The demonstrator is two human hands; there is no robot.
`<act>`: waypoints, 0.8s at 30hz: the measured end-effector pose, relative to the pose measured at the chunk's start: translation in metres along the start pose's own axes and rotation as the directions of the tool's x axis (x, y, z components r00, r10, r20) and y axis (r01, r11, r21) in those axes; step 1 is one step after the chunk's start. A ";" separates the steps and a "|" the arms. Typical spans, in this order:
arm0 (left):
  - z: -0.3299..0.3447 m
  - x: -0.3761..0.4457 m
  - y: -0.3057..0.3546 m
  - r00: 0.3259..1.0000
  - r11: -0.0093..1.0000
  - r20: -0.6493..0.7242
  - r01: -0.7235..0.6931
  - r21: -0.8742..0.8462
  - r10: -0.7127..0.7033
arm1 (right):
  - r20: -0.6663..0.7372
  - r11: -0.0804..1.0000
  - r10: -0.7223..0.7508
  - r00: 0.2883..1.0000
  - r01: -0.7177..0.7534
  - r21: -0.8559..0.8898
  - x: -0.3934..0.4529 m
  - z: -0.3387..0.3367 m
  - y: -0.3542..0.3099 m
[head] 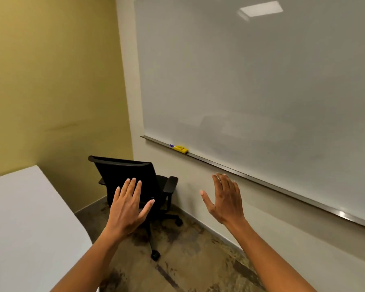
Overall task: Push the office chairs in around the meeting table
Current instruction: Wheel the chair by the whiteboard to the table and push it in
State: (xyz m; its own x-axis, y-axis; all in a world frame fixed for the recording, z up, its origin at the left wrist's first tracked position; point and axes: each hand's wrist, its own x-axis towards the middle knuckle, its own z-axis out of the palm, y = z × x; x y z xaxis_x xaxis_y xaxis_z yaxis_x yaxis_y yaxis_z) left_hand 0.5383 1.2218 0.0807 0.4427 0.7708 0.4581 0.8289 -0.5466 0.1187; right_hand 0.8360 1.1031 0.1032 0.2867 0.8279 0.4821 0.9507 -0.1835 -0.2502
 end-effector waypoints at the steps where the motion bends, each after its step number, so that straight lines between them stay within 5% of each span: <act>1: 0.004 0.020 -0.004 1.000 1.000 -0.017 0.019 0.012 -0.019 | -0.001 1.000 -0.015 1.000 0.015 0.011 0.028 0.008 0.005; 12: 0.069 0.131 -0.108 0.971 0.964 0.009 0.237 0.119 -0.239 | 0.108 0.967 -0.229 0.967 0.213 0.139 0.223 0.126 -0.053; 24: 0.137 0.298 -0.288 0.963 0.958 0.024 0.265 0.113 -0.270 | 0.191 0.955 -0.275 0.942 0.245 0.170 0.395 0.293 -0.182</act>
State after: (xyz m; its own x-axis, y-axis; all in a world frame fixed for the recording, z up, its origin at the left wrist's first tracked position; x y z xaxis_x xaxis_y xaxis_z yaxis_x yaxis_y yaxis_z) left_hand 0.4778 1.6539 0.0623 0.2111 0.8974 0.3874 0.9497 -0.2822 0.1360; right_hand 0.7414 1.6188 0.0926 -0.0145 0.9317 0.3629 0.9576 0.1174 -0.2632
